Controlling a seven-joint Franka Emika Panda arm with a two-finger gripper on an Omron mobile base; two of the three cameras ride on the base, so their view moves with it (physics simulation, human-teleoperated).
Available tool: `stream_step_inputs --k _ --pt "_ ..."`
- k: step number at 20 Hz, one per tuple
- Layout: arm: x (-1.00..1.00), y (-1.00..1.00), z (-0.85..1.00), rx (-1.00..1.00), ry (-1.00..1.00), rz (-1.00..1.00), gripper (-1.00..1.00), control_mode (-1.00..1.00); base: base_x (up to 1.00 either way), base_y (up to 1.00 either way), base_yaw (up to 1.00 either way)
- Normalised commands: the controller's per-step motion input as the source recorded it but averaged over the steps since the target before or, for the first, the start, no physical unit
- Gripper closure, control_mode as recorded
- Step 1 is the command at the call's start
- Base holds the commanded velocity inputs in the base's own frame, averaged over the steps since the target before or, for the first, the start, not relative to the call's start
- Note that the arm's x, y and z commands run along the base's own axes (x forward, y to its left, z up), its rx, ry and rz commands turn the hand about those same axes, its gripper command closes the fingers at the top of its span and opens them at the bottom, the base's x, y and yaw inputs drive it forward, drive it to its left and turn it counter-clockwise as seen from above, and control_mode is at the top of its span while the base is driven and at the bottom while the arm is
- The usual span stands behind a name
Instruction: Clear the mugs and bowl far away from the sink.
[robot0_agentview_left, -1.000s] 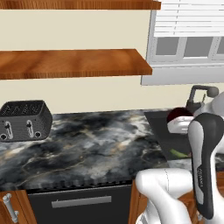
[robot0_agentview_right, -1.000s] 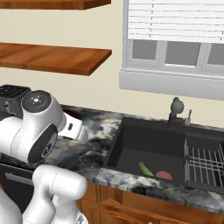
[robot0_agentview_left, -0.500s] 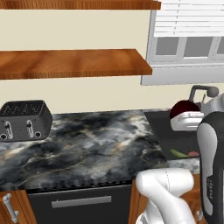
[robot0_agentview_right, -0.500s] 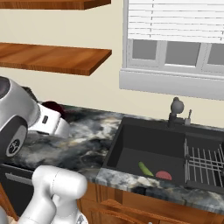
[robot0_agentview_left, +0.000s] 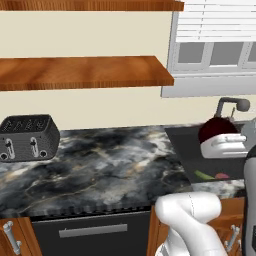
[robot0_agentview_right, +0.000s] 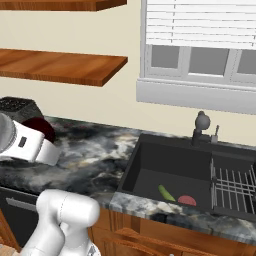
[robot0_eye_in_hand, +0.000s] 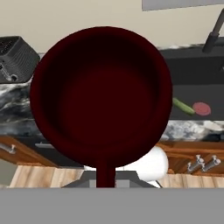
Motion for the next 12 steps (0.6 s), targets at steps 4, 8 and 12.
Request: stream_step_inputs --k 4,8,12 --pt "0.0 0.0 0.0 0.0 0.0 0.0 1.0 1.0 -0.63 0.35 0.0" --pt "0.0 0.0 0.0 0.0 0.0 0.0 1.0 1.0 -0.96 0.53 0.03" --pt "0.0 0.0 0.0 0.0 0.0 0.0 1.0 1.0 -0.97 0.73 0.14"
